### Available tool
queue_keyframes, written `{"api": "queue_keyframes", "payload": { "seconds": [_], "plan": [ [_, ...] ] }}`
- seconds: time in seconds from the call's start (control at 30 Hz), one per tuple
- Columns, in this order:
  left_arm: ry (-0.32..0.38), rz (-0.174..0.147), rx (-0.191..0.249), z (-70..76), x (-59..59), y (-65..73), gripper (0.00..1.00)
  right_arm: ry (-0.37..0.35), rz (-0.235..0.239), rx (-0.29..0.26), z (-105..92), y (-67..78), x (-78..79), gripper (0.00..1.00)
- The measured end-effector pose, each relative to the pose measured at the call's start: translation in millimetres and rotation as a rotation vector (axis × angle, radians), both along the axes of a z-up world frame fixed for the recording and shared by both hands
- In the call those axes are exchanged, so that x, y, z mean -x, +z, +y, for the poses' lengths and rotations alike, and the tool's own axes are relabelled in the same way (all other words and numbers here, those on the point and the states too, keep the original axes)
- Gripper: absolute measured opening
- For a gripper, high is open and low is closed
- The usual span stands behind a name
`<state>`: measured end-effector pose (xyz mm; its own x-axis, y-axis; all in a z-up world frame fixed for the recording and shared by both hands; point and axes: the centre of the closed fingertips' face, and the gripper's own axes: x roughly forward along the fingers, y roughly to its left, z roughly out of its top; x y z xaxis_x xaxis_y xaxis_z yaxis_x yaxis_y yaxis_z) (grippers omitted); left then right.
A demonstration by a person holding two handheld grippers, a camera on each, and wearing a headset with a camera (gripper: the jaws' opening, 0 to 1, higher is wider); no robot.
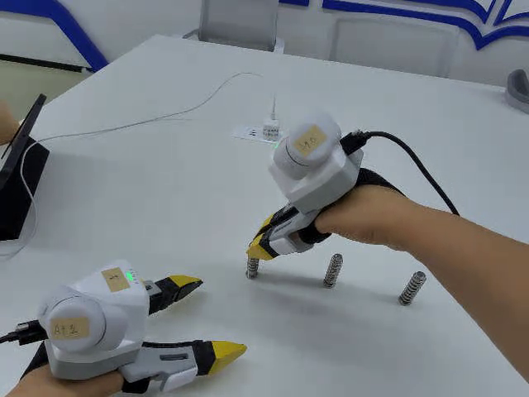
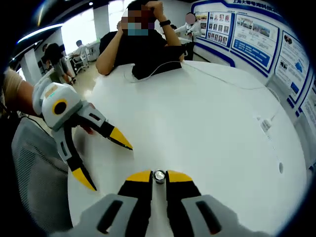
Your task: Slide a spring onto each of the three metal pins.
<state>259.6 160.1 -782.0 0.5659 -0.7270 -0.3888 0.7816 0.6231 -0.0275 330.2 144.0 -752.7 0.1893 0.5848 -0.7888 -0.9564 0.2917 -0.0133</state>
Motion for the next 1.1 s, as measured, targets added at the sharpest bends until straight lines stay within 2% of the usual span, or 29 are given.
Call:
{"api": "queue_keyframes", "payload": {
  "seconds": [0.6, 1.1],
  "plan": [
    [-0.005, 0.002, -0.004, 0.0, -0.2, 1.3, 0.65, -0.006, -0.011, 0.019, 0.2, -11.2, -0.1, 0.12],
    [-0.003, 0.002, -0.003, -0.3, -0.3, 1.4, 0.65, -0.014, -0.025, 0.01, -3.6, -11.7, -0.1, 0.21]
  ]
}}
